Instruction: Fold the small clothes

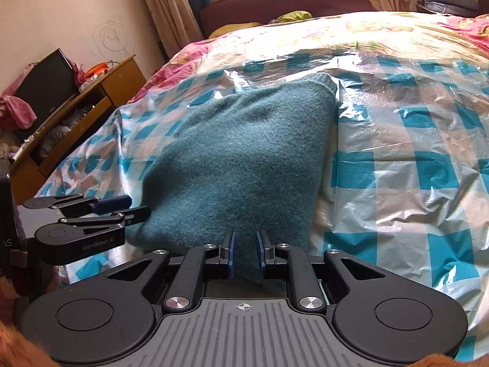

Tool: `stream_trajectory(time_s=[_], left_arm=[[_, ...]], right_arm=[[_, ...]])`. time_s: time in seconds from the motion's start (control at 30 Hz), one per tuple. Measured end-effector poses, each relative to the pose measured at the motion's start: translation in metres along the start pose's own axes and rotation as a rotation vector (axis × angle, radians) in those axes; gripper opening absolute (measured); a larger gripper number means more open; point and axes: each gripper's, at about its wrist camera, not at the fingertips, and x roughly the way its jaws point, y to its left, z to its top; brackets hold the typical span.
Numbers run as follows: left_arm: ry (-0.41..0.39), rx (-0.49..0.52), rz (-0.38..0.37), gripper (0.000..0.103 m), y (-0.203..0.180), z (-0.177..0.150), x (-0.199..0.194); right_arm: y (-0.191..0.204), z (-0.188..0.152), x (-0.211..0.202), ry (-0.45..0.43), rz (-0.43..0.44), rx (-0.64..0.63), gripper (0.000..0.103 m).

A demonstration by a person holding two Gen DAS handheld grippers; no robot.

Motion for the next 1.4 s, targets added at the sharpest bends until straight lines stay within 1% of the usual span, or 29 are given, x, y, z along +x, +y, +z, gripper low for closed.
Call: stream_trajectory(time_s=[0.1, 0.13, 0.2, 0.27, 0.3, 0.33, 0.37, 0.47, 0.6, 0.67, 0.73, 0.8, 0.87, 0.97, 1.07, 1.27, 1.4], left_arm=[[-0.036, -0.011, 0.018, 0.041, 0.001, 0.007, -0.007], [-0.045, -0.020, 0.022, 0.041, 0.003, 0.010, -0.007], [-0.040, -0.047, 0.025, 0.041, 0.007, 0.016, 0.000], [-0.010, -0.057, 0.030, 0.041, 0.010, 0.015, 0.011], [0.020, -0.057, 0.034, 0.041, 0.010, 0.012, 0.019], [0.066, -0.059, 0.032, 0.041, 0.011, 0.005, 0.028], [0.085, -0.066, 0.024, 0.042, 0.012, 0.000, 0.033], [0.080, -0.077, 0.021, 0.042, 0.010, -0.012, 0.028], [0.073, -0.077, 0.022, 0.041, 0.004, -0.012, 0.010], [0.066, -0.072, 0.014, 0.041, 0.001, -0.014, 0.002], [0.076, -0.063, 0.012, 0.041, -0.004, -0.016, -0.002], [0.097, -0.051, 0.017, 0.041, -0.009, -0.020, 0.001], [0.105, -0.057, 0.018, 0.041, -0.011, -0.023, -0.001], [0.107, -0.068, -0.003, 0.043, -0.013, -0.028, -0.008], [0.110, -0.068, -0.010, 0.043, -0.017, -0.033, -0.013], [0.122, -0.070, -0.032, 0.043, -0.028, -0.044, -0.015], [0.122, -0.076, -0.031, 0.043, -0.030, -0.044, -0.016]], right_arm=[[0.017, 0.010, 0.009, -0.013, 0.014, -0.053, 0.017], [0.026, 0.014, 0.016, -0.004, 0.021, -0.084, 0.017], [0.036, 0.021, 0.029, 0.011, 0.028, -0.117, 0.017], [0.046, 0.025, 0.046, 0.046, 0.033, -0.171, 0.017], [0.048, 0.024, 0.052, 0.065, 0.016, -0.193, 0.017], [0.048, 0.021, 0.057, 0.084, 0.001, -0.206, 0.017], [0.045, 0.017, 0.060, 0.099, 0.002, -0.214, 0.017], [0.034, 0.010, 0.056, 0.113, 0.003, -0.179, 0.017], [0.038, 0.006, 0.033, 0.079, 0.015, -0.152, 0.020], [0.043, 0.000, 0.023, 0.064, 0.023, -0.162, 0.021], [0.045, -0.006, 0.026, 0.073, -0.024, -0.190, 0.022], [0.041, -0.009, 0.033, 0.105, -0.047, -0.162, 0.022], [0.040, -0.010, 0.028, 0.097, -0.037, -0.134, 0.022], [0.041, -0.012, 0.016, 0.084, -0.028, -0.130, 0.022], [0.042, -0.019, 0.013, 0.085, -0.054, -0.130, 0.022], [0.038, -0.031, 0.011, 0.104, -0.072, -0.092, 0.022], [0.035, -0.031, 0.007, 0.089, -0.081, -0.087, 0.022]])
